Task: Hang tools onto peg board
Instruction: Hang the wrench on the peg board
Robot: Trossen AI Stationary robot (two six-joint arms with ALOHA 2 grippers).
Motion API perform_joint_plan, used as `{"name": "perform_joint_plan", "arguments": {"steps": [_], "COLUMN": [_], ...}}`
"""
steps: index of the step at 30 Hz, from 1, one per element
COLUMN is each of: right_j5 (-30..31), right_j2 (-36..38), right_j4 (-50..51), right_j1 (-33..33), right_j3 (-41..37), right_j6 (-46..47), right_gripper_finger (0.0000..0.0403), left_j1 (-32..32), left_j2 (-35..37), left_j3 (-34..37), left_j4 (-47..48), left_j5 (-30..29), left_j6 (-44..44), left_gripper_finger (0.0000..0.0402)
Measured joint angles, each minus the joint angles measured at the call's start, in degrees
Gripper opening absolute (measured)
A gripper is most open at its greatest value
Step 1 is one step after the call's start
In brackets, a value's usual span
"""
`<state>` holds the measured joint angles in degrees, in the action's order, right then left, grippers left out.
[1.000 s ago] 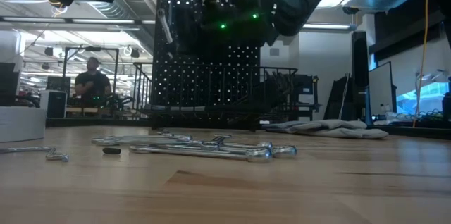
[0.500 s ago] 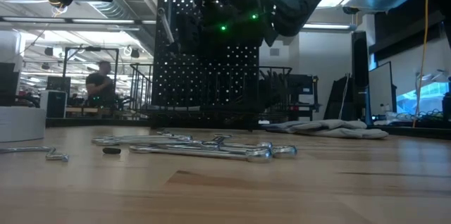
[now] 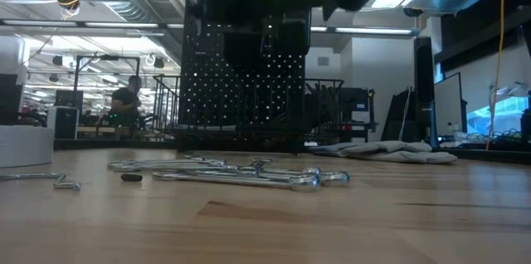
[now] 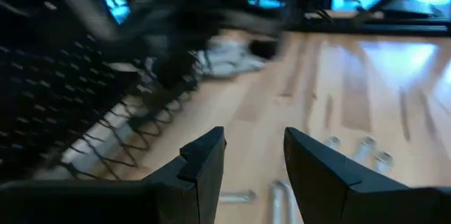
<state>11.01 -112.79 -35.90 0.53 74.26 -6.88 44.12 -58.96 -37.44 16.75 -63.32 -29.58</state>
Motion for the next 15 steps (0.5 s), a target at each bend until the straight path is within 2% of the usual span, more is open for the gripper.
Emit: {"name": "perform_joint_plan", "arguments": {"steps": [5,10,15], "right_j5": [-1.58,-1.63,-1.36], "right_j2": [1.62,1.66,1.66], "right_j4": [1.05,2.43,1.80], "right_j1": [-4.33,-7.41,-8.50], "right_j3": [0.00,-0.05,-0.07], "right_j6": [0.57,0.50,-0.91], "right_gripper_finger": [0.0024,0.0024,0.0024], "left_j1": [-1.46,-3.75,-7.44], "left_j2": [2.15,2.73,2.75], "left_j3": [0.01,0.01,0.01], "left_j4": [-5.04,-17.21,-20.19], "left_j5": [-2.30,4.08,8.95], "left_j6": [6.52,19.56,23.78], "left_gripper_finger": [0.0140,0.0140,0.0140]}}
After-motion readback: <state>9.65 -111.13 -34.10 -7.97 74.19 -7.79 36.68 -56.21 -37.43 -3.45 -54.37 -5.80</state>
